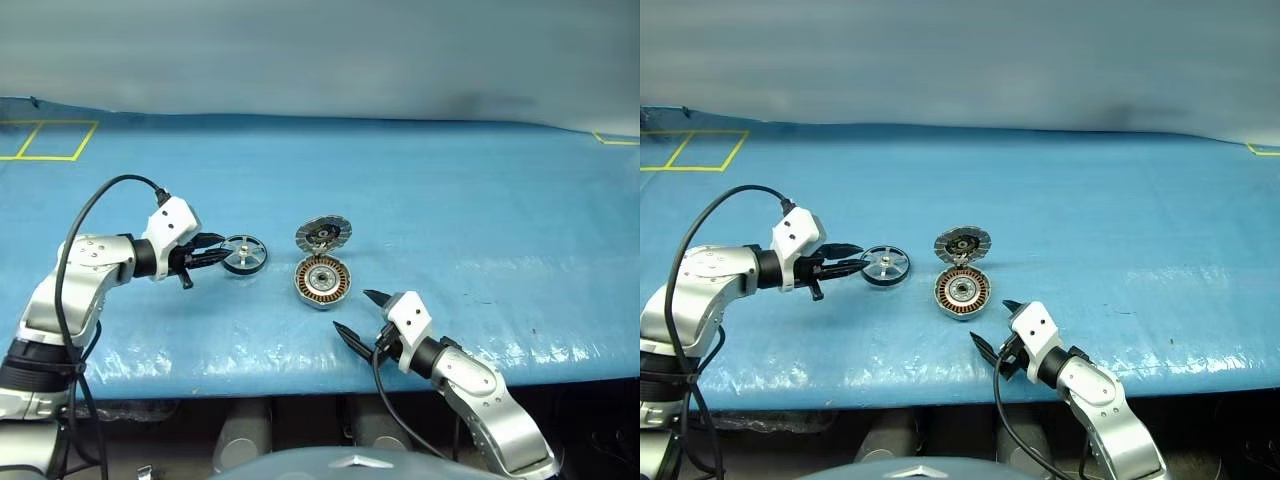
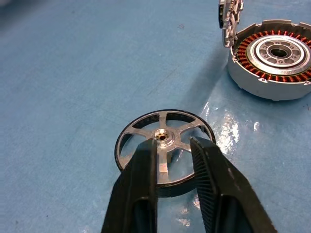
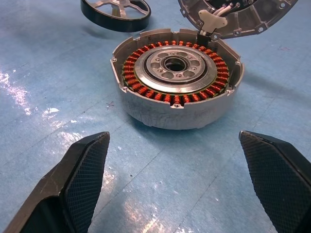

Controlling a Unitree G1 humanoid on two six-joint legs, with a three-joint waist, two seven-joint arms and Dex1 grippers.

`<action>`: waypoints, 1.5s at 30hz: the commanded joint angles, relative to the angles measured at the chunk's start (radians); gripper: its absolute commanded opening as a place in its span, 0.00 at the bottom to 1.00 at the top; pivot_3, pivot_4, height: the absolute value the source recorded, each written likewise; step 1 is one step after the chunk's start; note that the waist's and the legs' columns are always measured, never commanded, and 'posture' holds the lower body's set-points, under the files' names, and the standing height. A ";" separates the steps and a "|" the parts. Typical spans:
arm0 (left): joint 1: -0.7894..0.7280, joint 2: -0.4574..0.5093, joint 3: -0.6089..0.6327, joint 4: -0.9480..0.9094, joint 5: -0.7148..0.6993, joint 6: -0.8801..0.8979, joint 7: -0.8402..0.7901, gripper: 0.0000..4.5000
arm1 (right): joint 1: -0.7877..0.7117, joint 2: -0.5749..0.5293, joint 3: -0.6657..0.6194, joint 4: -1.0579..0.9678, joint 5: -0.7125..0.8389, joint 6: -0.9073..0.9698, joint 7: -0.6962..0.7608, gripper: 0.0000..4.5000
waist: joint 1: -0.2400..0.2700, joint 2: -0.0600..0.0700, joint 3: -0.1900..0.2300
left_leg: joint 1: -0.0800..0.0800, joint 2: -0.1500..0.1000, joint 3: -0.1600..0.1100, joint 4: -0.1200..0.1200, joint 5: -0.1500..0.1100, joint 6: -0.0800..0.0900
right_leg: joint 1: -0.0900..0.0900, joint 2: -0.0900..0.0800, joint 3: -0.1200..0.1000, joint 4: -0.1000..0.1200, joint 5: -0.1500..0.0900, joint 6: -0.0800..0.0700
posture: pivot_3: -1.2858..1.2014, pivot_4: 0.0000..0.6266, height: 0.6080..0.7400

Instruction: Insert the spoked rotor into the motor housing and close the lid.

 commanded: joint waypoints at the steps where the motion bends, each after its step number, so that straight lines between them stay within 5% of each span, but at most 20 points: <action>1: -0.061 0.018 -0.029 0.036 0.021 -0.043 -0.050 0.42 | -0.004 0.006 0.001 -0.018 0.008 -0.009 -0.001 1.00 | 0.001 0.000 0.000 | 0.000 0.000 0.000 0.000 0.000 0.000 | 0.000 0.000 0.000 0.000 0.000 0.000 | 0.52 0.24 1.00; 11: -0.310 0.006 -0.204 0.292 0.139 -0.102 -0.218 0.42 | -0.008 0.015 0.004 -0.010 0.003 -0.017 -0.010 1.00 | -0.003 -0.001 0.000 | 0.000 0.000 0.001 0.001 0.000 0.000 | 0.000 0.001 0.000 0.001 0.000 0.000 | 0.52 0.24 1.00; 17: -0.412 -0.012 -0.269 0.409 0.207 -0.173 -0.288 0.76 | 0.015 0.023 0.001 -0.019 -0.001 -0.024 -0.026 1.00 | -0.004 -0.001 0.000 | 0.000 0.000 0.001 0.000 0.000 0.000 | 0.000 0.001 0.000 0.001 0.000 0.000 | 0.52 0.24 1.00; 45: -0.597 -0.093 -0.405 0.688 0.408 -0.290 -0.476 0.76 | 0.042 0.048 0.000 -0.017 -0.009 -0.045 -0.061 1.00 | -0.007 -0.001 0.001 | -0.001 0.000 0.001 0.003 0.000 0.000 | 0.000 0.001 0.000 0.002 0.000 0.000 | 0.52 0.24 1.00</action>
